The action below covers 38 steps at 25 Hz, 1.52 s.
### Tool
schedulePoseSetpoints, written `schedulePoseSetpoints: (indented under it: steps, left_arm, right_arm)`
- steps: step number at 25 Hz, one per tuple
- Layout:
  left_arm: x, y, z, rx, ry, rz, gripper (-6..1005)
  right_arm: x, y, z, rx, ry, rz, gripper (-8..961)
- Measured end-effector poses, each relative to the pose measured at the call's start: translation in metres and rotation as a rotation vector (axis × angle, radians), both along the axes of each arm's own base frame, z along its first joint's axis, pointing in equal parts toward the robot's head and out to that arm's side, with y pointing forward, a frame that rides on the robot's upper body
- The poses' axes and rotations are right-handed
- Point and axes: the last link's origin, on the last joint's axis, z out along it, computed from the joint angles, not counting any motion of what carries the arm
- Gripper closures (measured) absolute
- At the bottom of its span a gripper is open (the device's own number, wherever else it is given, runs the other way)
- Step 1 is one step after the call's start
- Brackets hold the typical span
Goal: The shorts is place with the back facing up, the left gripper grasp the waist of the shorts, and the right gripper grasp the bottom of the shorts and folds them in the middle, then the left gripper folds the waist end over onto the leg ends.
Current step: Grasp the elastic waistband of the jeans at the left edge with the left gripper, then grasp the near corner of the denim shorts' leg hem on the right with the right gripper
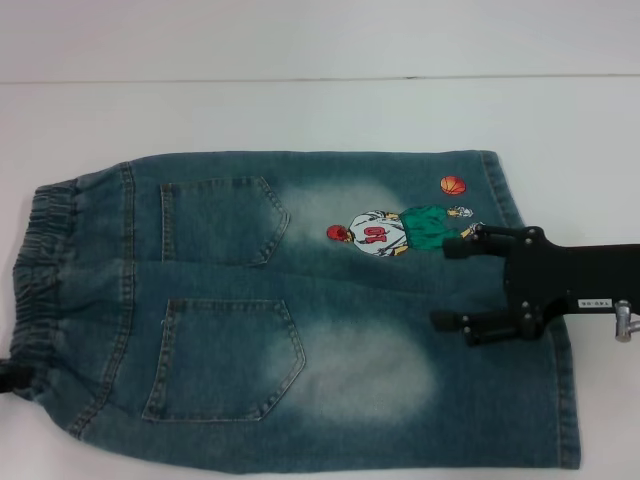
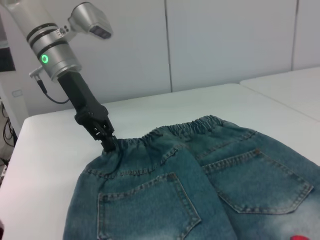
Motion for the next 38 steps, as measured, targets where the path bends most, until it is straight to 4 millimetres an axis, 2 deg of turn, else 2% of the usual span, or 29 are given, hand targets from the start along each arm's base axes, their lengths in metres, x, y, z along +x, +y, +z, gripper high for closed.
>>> schedulePoseSetpoints:
  steps: [8,14,17,18,20,25,30,38]
  left_arm:
    - [0.005,0.002,-0.004,-0.014,-0.012,-0.013,761]
    - [0.004,0.002,-0.008,-0.022,-0.021,-0.015,899]
    - [0.004,0.002,-0.008,-0.023,-0.021,-0.019,919]
    - [0.003,0.003,-0.007,-0.021,-0.017,-0.021,926]
    - [0.003,0.004,-0.006,-0.017,-0.012,-0.023,933]
    - [0.003,0.007,-0.005,-0.018,-0.006,-0.029,933]
    - [0.001,0.008,-0.007,-0.027,-0.007,-0.034,932]
    - [-0.002,0.011,-0.012,-0.023,-0.015,-0.027,932]
  right_arm:
    - [-0.002,-0.006,0.024,-0.071,-0.065,-0.068,29]
    - [-0.018,-0.007,0.06,-0.114,-0.219,-0.095,30]
    - [-0.029,-0.003,0.073,-0.145,-0.314,-0.122,31]
    - [-0.034,0.001,0.075,-0.191,-0.398,-0.159,31]
    - [-0.037,0.003,0.074,-0.21,-0.449,-0.175,32]
    - [-0.041,0.014,0.059,-0.308,-0.726,-0.266,33]
    - [-0.048,0.015,0.048,-0.354,-0.851,-0.288,34]
    - [-0.038,0.004,0.029,-0.471,-0.95,-0.348,36]
